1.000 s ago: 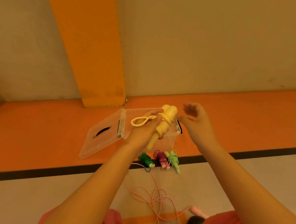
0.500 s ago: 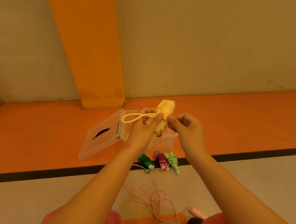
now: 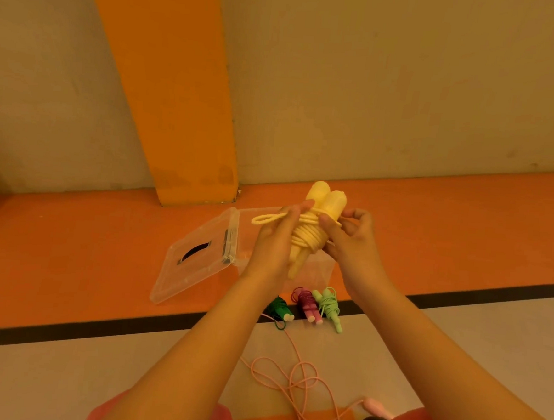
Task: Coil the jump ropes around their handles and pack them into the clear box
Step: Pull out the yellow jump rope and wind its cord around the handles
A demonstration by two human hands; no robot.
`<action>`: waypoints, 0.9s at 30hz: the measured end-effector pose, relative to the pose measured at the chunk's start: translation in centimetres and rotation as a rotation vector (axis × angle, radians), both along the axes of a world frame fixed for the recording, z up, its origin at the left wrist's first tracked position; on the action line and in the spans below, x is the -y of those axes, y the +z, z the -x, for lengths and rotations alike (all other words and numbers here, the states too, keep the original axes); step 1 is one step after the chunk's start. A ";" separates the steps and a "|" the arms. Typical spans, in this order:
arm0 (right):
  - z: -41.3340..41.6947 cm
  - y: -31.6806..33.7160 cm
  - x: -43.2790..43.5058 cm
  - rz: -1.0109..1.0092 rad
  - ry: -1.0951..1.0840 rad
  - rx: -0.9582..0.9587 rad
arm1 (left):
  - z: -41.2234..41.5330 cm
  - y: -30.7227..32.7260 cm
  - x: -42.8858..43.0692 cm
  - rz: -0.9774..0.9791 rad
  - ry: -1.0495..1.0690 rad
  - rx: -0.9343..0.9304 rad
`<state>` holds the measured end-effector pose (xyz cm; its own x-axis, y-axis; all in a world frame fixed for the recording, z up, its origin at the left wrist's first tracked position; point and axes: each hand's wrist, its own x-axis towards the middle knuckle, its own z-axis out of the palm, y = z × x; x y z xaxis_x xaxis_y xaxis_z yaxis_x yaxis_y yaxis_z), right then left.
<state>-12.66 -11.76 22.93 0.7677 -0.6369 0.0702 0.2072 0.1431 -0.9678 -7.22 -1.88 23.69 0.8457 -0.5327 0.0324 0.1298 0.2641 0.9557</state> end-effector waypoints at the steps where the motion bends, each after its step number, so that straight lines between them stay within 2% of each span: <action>1: -0.1 0.1 0.2 -0.016 -0.005 0.011 | -0.5 0.0 0.0 0.038 0.000 -0.043; 8: -0.5 0.5 1.4 -0.146 0.110 0.068 | -2.3 -0.1 -0.1 0.185 -0.054 -0.176; 12: -0.9 0.0 1.1 -0.191 0.180 0.077 | -2.2 -0.6 0.7 0.137 -0.085 -0.240; 15: -0.8 0.2 1.0 -0.197 0.207 0.089 | -1.6 -0.7 1.1 0.088 -0.245 -0.340; 17: -0.7 0.3 1.4 -0.026 0.185 0.051 | -1.6 -0.8 1.3 0.108 -0.284 -0.359; 20: -0.7 0.1 2.5 0.501 0.042 -0.097 | -1.7 -0.6 1.2 0.133 -0.193 -0.301; 21: -0.6 0.2 2.7 0.602 -0.021 -0.118 | -1.6 -0.4 1.2 0.086 -0.138 -0.248; 23: -0.3 0.5 2.5 0.715 -0.099 -0.040 | -1.6 -0.3 1.1 -0.011 -0.015 -0.128; 27: 0.4 1.1 1.2 0.827 0.002 0.100 | -0.9 -0.7 1.1 -0.047 0.078 0.034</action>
<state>-13.02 -12.91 24.00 0.7341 -0.3481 0.5831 0.2988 -0.6055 -0.7376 -6.29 -2.94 23.02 0.8833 -0.4672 0.0380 0.0781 0.2266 0.9708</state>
